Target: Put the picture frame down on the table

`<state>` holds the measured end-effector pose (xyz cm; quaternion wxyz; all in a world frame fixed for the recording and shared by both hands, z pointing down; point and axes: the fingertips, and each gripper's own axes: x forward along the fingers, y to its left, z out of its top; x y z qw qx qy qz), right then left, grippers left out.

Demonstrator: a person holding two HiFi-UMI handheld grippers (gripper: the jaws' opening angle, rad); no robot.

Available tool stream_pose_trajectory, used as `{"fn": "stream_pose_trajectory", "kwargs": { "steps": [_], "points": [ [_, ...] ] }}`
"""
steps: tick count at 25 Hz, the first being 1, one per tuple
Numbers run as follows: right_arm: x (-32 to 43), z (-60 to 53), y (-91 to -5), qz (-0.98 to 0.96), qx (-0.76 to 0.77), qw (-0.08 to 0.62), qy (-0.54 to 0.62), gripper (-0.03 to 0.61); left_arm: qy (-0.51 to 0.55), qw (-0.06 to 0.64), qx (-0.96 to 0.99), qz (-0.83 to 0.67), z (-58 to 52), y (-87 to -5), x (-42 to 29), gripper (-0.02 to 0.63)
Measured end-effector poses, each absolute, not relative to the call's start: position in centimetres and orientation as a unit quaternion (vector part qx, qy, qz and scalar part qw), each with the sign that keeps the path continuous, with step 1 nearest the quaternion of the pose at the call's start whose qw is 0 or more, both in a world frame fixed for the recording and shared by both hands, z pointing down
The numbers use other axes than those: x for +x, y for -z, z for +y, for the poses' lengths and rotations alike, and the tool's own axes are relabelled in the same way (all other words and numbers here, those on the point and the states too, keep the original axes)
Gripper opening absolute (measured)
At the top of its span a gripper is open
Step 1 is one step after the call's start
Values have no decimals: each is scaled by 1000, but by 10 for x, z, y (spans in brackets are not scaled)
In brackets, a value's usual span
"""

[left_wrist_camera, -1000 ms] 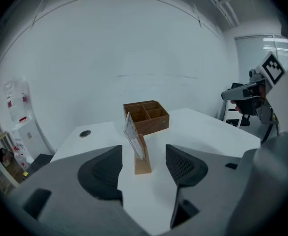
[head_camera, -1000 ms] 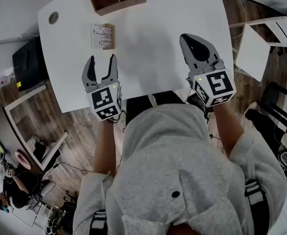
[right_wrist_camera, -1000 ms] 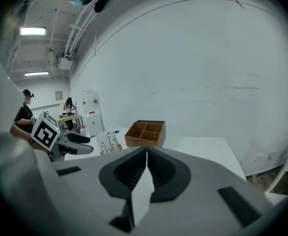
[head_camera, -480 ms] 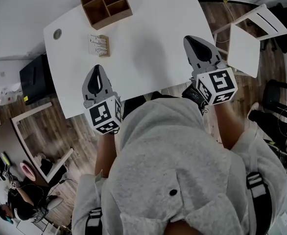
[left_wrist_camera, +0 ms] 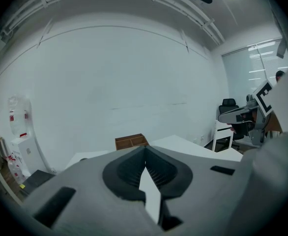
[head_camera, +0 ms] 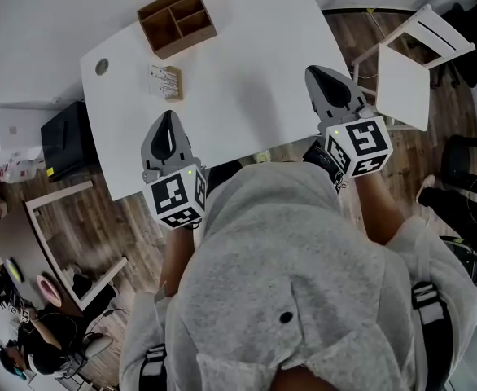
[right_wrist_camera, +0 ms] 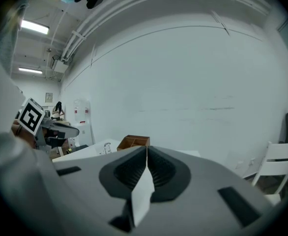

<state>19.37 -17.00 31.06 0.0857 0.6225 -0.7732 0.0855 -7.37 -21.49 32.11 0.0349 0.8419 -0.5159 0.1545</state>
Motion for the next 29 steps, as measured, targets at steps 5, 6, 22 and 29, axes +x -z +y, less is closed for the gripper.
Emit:
{"fn": "stream_pose_trajectory", "kwargs": {
  "steps": [5, 6, 22, 29],
  "points": [
    [190, -164, -309, -773, 624, 79, -87, 28, -152, 30, 845, -512, -207, -316, -71, 20],
    [188, -163, -308, -774, 623, 79, -86, 28, -151, 29, 846, -511, -206, -315, -70, 20],
    [185, -171, -308, -782, 611, 93, -79, 28, -150, 27, 846, -511, -214, -318, -66, 20],
    [187, -180, -311, -784, 607, 104, -71, 28, -151, 28, 844, -514, -222, -321, -60, 20]
  ]
}}
